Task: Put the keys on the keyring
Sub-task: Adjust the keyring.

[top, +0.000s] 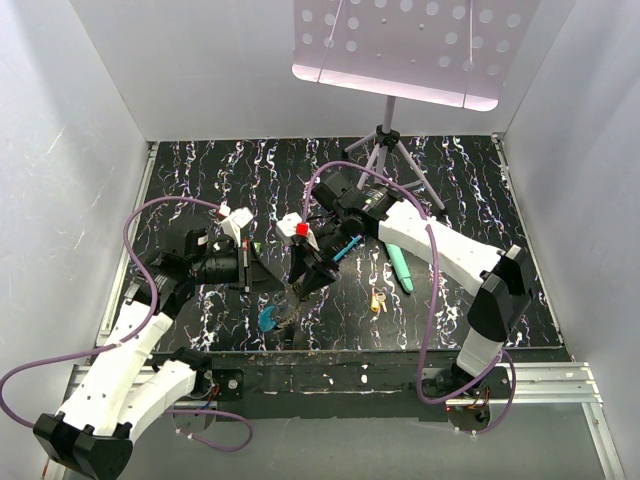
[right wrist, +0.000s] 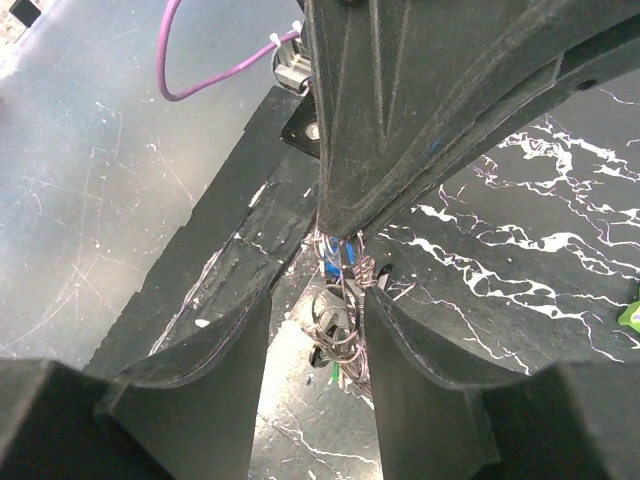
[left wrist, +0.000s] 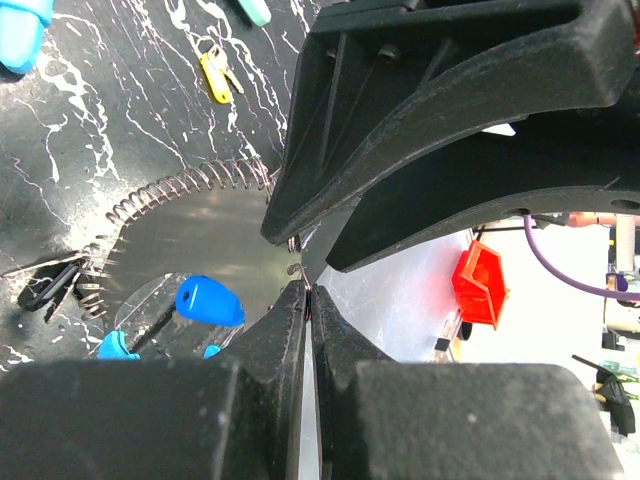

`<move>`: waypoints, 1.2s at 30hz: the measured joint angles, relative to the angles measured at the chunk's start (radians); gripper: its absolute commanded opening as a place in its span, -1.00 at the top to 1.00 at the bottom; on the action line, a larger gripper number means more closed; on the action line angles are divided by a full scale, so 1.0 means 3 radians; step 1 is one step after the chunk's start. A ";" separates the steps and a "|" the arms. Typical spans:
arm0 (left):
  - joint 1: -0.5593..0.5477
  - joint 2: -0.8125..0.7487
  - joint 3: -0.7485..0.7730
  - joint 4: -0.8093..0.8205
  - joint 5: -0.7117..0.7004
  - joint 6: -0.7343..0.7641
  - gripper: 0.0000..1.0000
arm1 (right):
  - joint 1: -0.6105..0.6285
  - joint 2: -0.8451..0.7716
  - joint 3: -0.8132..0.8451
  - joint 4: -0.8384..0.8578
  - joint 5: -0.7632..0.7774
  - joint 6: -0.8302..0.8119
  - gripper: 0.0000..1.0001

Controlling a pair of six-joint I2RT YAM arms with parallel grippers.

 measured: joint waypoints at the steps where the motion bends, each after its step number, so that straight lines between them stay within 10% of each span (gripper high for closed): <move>1: 0.0000 0.0006 0.0000 0.0000 0.0013 0.0000 1.00 | -0.0003 -0.0009 -0.0003 0.0001 0.0001 0.0019 -0.04; 36: -0.0005 -0.0039 -0.0161 0.0264 -0.0003 -0.0397 1.00 | -0.0350 -0.0530 -0.0548 0.0805 -0.0239 0.1874 0.06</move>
